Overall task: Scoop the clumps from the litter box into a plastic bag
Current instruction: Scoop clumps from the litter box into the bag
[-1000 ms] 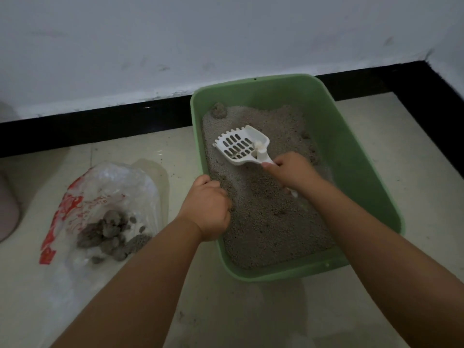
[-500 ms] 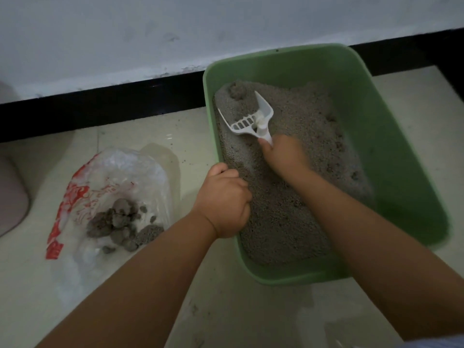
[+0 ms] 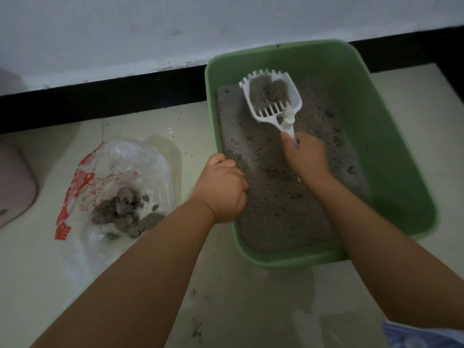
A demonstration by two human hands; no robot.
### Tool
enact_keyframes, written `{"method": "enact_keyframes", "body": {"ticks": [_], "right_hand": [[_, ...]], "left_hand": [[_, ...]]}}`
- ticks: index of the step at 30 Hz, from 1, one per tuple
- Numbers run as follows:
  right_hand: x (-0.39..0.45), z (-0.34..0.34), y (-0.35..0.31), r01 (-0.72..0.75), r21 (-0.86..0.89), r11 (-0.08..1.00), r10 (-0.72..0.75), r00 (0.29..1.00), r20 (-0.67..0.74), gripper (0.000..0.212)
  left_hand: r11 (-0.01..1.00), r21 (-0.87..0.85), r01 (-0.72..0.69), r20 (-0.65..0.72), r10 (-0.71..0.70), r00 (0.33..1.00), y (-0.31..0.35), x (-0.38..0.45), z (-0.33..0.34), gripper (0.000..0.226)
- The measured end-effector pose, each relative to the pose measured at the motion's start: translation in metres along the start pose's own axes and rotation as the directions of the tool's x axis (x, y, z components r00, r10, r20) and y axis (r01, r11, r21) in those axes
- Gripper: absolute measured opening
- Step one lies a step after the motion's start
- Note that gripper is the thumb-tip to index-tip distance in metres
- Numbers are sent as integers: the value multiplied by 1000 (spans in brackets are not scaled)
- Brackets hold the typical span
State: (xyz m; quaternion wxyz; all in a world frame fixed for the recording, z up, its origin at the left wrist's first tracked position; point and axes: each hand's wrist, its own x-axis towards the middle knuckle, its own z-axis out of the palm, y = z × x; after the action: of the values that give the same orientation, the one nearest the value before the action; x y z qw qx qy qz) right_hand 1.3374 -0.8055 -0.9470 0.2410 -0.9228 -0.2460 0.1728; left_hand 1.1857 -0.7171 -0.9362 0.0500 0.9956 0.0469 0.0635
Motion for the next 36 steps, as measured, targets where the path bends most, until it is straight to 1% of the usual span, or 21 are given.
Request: {"method": "enact_keyframes", "body": {"ticks": [4, 7, 9, 10, 11, 12, 13, 15, 16, 18, 20, 22, 23, 25, 26, 28, 30, 32, 33, 34, 36], "right_hand": [[-18, -18, 11, 3, -19, 1000, -3, 1000, 9, 42], [-34, -30, 18, -12, -47, 999, 12, 1000, 7, 42], [-45, -37, 22, -27, -49, 998, 28, 1000, 11, 43], [-50, -41, 24, -39, -45, 998, 39, 999, 10, 44], [-56, -44, 26, -46, -53, 998, 47, 999, 18, 44], [-62, -47, 27, -44, -79, 996, 47, 998, 33, 44], [-68, -49, 28, -36, -112, 993, 42, 998, 52, 45], [-79, -50, 29, -32, -125, 992, 42, 996, 77, 44], [-83, -51, 28, -41, -111, 993, 50, 995, 81, 42], [-89, -55, 23, -42, -106, 994, 49, 996, 71, 44], [-96, -56, 16, -1, -103, 995, 7, 998, 59, 48], [-105, -54, 4, 60, -64, 996, -55, 996, 76, 48], [-111, -50, -4, 94, -55, 994, -89, 991, 97, 47], [-122, -42, -23, 156, -65, 986, -144, 977, 158, 45], [-127, -38, -35, 179, -61, 982, -164, 967, 194, 43], [-135, -29, -58, 232, -40, 972, -212, 938, 275, 41], [-140, -18, -82, 329, -118, 937, -269, 895, 357, 40], [-144, -4, -103, 434, -246, 867, -305, 851, 427, 35], [-145, 4, -113, 480, -309, 821, -317, 834, 452, 32], [-147, 12, -121, 523, -367, 769, -333, 818, 469, 32], [-150, 28, -133, 580, -450, 679, -360, 797, 484, 33]], "left_hand": [[1000, -3, 20, 18, -20, 1000, 2, -1, -1, 39], [999, 30, 19, 142, -23, 990, 5, 2, -8, 60], [996, 15, 90, 248, -91, 964, 4, -2, -7, 62], [997, 6, 72, 221, -72, 973, 7, -3, -8, 63], [999, 0, 38, 153, -38, 987, 9, -2, -11, 63], [999, 14, 36, 150, -38, 988, 9, -2, -14, 60], [998, 55, 31, 224, -42, 974, 9, -4, -16, 55], [990, 135, 38, 420, -92, 903, 11, -5, -17, 42], [994, 101, 48, 452, -89, 888, 13, -6, -20, 42], [996, -50, 68, 415, -41, 909, 19, -20, -26, 58], [967, -214, 140, 328, -64, 943, 16, -45, -30, 77], [951, -237, 198, 277, -129, 952, 7, -72, -34, 77], [953, -172, 249, 282, -195, 939, -1, -86, -40, 69], [913, 16, 409, 326, -391, 861, -20, -108, -49, 65], [862, 57, 503, 297, -496, 816, -31, -118, -55, 68], [751, 68, 657, 176, -657, 733, -49, -138, -67, 73], [627, 36, 779, 139, -775, 617, -64, -160, -68, 77], [500, -57, 864, 212, -840, 499, -73, -179, -63, 73], [447, -102, 889, 251, -853, 458, -76, -186, -59, 67], [409, -145, 901, 272, -859, 434, -79, -191, -55, 59], [363, -215, 907, 244, -879, 409, -85, -196, -51, 39]]}}
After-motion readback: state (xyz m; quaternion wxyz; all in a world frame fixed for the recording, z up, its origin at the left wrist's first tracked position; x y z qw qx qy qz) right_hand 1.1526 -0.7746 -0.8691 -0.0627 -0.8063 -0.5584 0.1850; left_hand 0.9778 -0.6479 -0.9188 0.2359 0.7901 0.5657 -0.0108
